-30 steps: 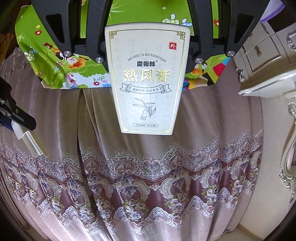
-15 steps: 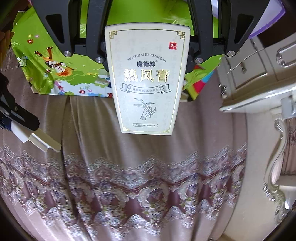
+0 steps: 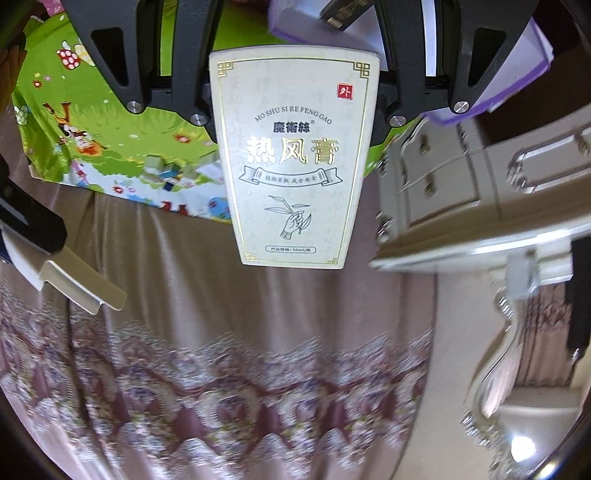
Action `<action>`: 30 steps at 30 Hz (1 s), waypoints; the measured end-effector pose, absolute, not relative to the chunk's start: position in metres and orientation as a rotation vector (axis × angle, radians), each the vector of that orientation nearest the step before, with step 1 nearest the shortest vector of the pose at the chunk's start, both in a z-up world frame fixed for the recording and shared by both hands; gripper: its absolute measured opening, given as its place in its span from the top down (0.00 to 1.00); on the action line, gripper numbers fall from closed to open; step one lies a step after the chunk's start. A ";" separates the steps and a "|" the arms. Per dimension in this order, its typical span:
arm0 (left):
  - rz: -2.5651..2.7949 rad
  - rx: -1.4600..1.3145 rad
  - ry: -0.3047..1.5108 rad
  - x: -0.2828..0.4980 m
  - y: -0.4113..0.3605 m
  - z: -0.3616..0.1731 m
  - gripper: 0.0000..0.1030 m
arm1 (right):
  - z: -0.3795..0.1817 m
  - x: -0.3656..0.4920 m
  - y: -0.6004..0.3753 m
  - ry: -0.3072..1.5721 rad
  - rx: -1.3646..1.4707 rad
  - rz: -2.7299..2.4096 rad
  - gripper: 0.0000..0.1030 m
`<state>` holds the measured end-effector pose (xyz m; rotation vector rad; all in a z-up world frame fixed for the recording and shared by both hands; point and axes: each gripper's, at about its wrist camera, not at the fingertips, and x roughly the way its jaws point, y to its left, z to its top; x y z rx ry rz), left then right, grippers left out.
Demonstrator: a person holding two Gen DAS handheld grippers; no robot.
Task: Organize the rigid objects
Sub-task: 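Lift and carry the white holder and beige box toward the storage box, then open both tools to drop the white holder and beige box inside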
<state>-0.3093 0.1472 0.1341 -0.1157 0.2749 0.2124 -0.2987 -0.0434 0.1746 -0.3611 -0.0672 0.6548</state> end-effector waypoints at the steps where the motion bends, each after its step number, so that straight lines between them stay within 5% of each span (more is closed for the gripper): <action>1: 0.228 -0.134 0.294 -0.311 0.156 0.129 0.49 | 0.172 -0.299 -0.035 -0.058 -0.373 0.684 0.35; 30: 0.540 -0.469 0.755 -0.335 0.321 0.023 0.49 | 0.033 -0.307 0.137 0.555 -0.708 1.235 0.35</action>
